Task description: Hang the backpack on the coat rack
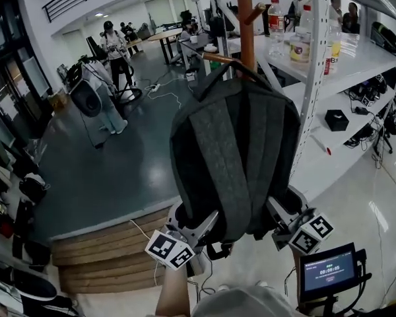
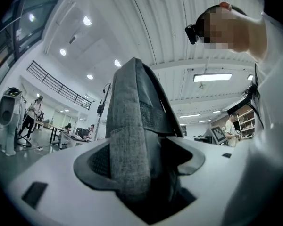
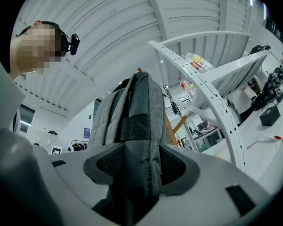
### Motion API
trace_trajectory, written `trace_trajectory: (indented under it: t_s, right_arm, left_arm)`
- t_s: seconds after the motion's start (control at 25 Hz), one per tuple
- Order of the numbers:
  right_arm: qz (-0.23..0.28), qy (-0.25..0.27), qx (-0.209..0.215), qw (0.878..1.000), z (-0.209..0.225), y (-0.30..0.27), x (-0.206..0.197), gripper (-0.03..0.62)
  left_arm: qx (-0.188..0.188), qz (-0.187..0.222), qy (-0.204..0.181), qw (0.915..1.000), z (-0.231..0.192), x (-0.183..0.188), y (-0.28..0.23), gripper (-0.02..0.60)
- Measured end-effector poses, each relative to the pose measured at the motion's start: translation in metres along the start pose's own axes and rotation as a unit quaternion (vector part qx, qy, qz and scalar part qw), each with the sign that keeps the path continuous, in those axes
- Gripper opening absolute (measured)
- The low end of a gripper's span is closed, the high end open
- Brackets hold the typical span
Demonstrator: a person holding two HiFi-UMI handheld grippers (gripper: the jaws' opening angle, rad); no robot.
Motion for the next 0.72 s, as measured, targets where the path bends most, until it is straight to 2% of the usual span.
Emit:
trace_trajectory:
  t_s: [0.24,0.4,0.72]
  right_arm:
    - [0.043,0.014,0.003,0.999,-0.006,-0.021,0.045,0.230]
    - [0.061,0.020,-0.006,0.998,-0.007,-0.029,0.067,0.230]
    - [0.069,0.019,-0.034,0.997,0.051,-0.028,0.109,0.230]
  left_arm:
    - [-0.017,0.015,-0.039,0.9990,-0.017,0.048,-0.023,0.330]
    - [-0.031,0.018,-0.050,0.9981,-0.025,0.070,-0.038,0.330]
    - [-0.053,0.013,-0.043,0.9976,-0.025,0.078,-0.116,0.330]
Point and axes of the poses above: the fingertips, and each gripper's own axes: y backward along the fingers, z to its right, x out of its top, the point moved 5 cm from there along y, backward along the fingers, and after that the axes turned 13 degrees about -x, right-handed, at the moved point
